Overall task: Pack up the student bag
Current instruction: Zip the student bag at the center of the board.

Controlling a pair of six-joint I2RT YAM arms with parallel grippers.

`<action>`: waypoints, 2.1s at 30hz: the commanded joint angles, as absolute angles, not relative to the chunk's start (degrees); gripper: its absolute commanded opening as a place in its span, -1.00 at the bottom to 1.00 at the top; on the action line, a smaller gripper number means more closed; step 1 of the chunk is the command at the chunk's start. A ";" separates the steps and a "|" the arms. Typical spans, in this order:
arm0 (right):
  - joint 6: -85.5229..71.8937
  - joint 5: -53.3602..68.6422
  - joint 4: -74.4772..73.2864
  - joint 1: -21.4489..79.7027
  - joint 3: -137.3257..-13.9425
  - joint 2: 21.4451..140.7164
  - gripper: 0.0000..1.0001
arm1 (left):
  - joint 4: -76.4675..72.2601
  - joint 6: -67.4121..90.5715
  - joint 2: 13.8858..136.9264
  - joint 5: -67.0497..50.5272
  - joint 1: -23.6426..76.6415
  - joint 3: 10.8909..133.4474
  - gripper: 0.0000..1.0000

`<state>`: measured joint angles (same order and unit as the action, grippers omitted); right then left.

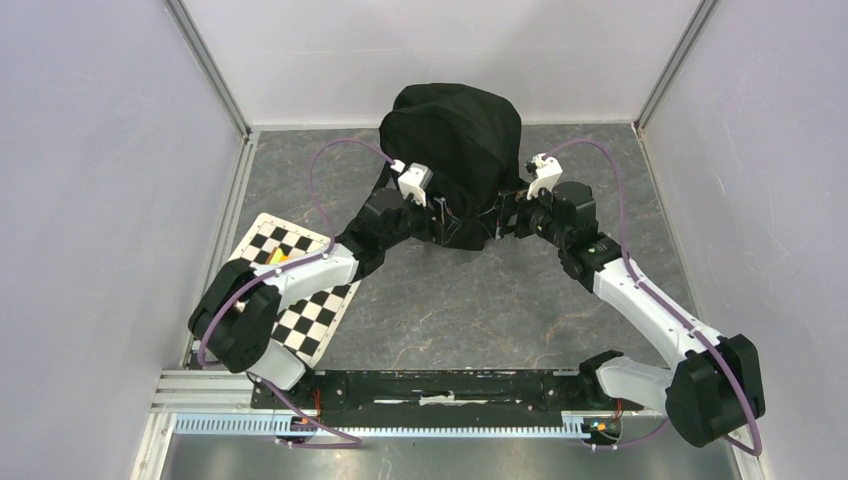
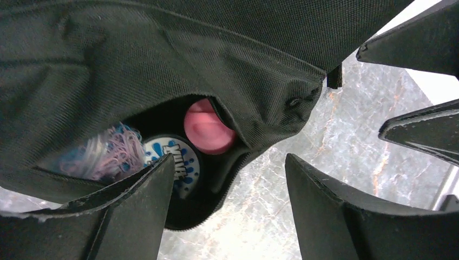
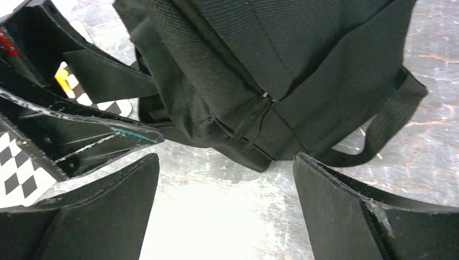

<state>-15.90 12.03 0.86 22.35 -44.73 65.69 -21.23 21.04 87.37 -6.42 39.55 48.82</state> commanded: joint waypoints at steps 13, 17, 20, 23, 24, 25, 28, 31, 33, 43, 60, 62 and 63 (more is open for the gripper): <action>-19.32 15.89 6.99 22.25 -42.45 65.05 0.96 | -15.76 2.37 88.36 -18.99 36.41 54.73 0.13; -19.82 16.89 7.38 22.32 -42.26 65.61 0.96 | -14.46 2.33 89.99 -18.40 35.80 55.96 0.10; -19.95 17.07 7.61 22.36 -42.04 65.60 0.96 | -15.32 2.66 90.49 -18.68 35.56 55.98 0.13; -19.96 17.45 7.79 22.40 -41.88 65.77 0.96 | -15.39 2.84 91.36 -18.89 35.51 56.60 0.09; -20.05 17.62 7.88 22.41 -41.76 65.81 0.96 | -15.90 3.13 91.56 -19.25 35.53 56.60 0.02; -20.19 17.78 7.99 22.41 -41.67 65.90 0.96 | -16.43 3.51 91.81 -19.91 35.52 56.60 -0.07; -20.14 17.84 8.20 22.48 -41.50 66.18 0.96 | -17.79 4.85 92.30 -21.66 35.42 56.52 -0.49; -20.01 17.66 8.50 22.79 -41.32 66.70 0.96 | -18.29 5.90 91.15 -21.66 35.49 55.81 -0.86; -19.97 16.59 9.15 23.48 -40.84 66.96 0.96 | -19.55 6.60 89.26 -21.07 35.42 54.25 -0.96; -28.35 3.21 20.06 29.26 -36.34 68.78 0.96 | -18.90 8.73 83.39 -22.97 35.55 50.66 -0.96; -33.16 -6.85 26.00 32.60 -41.26 79.18 0.33 | -14.49 6.53 80.36 -20.77 37.90 51.44 -0.96; -32.98 -7.40 25.86 32.74 -41.32 79.84 -0.06 | -13.59 6.10 79.59 -18.75 38.53 51.51 -0.96; -33.02 -7.94 26.35 32.83 -40.95 79.81 -0.27 | -13.11 5.83 79.17 -17.97 38.86 51.57 -0.96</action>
